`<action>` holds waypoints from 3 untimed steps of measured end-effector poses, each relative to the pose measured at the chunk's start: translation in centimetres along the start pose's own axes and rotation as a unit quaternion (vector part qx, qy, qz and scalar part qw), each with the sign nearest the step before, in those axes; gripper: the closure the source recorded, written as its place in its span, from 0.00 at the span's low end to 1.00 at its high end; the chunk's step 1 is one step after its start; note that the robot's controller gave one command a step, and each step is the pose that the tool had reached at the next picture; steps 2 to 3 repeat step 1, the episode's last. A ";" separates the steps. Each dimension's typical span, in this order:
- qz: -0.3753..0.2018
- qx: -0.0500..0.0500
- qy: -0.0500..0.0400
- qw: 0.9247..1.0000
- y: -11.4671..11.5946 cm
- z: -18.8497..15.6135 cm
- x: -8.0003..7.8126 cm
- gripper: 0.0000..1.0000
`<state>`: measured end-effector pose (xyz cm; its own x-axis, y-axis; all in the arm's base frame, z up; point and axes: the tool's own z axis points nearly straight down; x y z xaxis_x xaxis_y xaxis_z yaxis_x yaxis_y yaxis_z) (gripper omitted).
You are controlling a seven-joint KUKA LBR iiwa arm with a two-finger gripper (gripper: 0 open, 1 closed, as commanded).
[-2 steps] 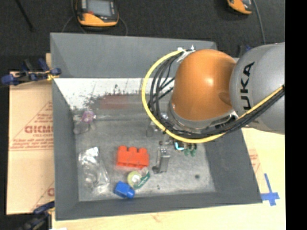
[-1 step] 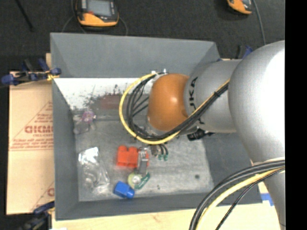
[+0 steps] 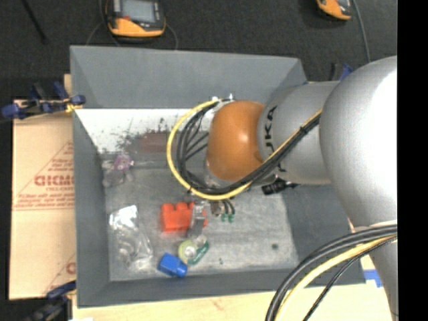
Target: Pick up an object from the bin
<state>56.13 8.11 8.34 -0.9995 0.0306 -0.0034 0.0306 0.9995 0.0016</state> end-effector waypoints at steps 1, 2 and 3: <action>-0.007 -0.001 -0.004 1.000 0.4 -19.7 2.5 1.00; -0.007 -0.001 -0.004 1.000 0.4 -19.7 2.5 1.00; -0.007 -0.001 -0.004 1.000 0.4 -19.7 2.5 1.00</action>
Offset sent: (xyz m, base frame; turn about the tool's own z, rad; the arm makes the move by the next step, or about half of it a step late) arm -0.0280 0.0043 0.1916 -0.0127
